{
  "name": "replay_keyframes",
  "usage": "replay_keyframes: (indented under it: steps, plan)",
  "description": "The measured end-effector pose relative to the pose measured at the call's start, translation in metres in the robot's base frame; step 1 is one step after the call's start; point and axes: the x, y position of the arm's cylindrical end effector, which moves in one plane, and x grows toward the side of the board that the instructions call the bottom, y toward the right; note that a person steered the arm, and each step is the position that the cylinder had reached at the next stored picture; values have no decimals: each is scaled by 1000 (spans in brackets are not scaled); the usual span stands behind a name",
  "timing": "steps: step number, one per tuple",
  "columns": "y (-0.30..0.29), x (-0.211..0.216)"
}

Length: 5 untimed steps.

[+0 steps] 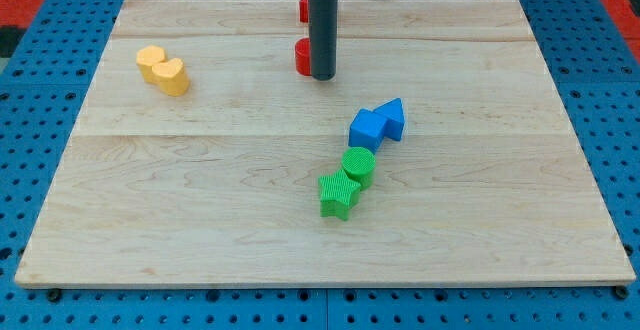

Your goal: Move the red circle to the top center of the board

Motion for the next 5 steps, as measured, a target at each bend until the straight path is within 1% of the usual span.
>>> replay_keyframes:
  steps: [2,5]
  plan:
    - [0,-41]
    - [-6,-41]
